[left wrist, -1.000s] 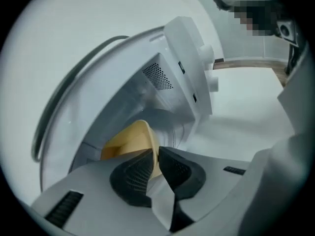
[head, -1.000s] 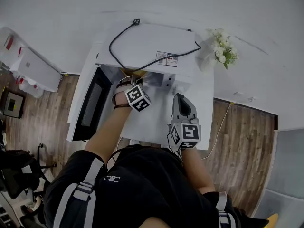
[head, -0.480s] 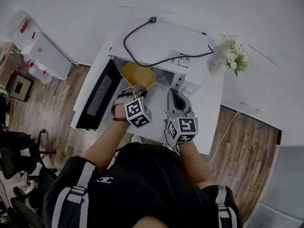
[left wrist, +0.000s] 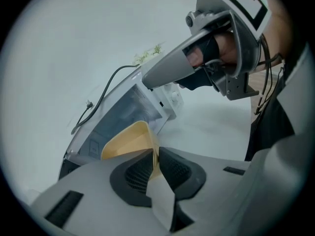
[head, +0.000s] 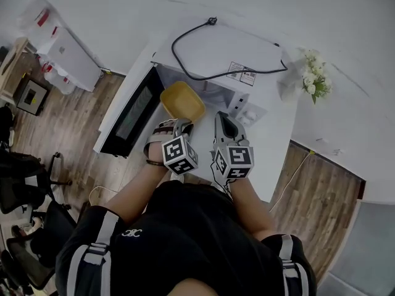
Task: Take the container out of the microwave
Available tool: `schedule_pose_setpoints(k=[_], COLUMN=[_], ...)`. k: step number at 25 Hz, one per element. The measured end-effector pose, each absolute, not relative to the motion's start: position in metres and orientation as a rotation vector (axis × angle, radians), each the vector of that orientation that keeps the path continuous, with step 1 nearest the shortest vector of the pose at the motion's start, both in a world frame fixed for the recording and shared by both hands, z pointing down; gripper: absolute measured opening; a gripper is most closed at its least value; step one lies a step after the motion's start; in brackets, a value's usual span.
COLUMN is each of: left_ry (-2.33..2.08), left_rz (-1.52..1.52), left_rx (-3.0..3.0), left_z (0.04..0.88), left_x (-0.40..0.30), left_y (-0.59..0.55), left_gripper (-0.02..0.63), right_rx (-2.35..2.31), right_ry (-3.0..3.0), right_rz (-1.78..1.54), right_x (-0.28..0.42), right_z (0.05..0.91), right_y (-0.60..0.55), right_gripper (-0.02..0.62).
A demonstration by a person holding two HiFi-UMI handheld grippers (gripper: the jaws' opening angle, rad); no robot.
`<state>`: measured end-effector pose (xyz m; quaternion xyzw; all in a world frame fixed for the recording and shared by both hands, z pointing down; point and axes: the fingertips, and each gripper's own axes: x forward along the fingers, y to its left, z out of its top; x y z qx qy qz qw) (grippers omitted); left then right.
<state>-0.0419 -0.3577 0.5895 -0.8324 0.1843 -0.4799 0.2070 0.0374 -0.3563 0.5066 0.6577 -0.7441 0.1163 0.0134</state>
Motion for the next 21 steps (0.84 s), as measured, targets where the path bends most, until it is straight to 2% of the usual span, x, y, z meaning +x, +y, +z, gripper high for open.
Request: schedule_pose_setpoints(k=[21], left_ry=[0.577], left_rz=[-1.305], left_rx=[-2.356], left_z=[0.577], left_x=[-0.046], left_y=[-0.361], left_gripper=[0.043], right_rx=[2.045], right_ry=[-2.332], right_rz=[0.354], right_x=[0.038], right_z=[0.502], right_y=[-0.351], right_gripper=[0.003])
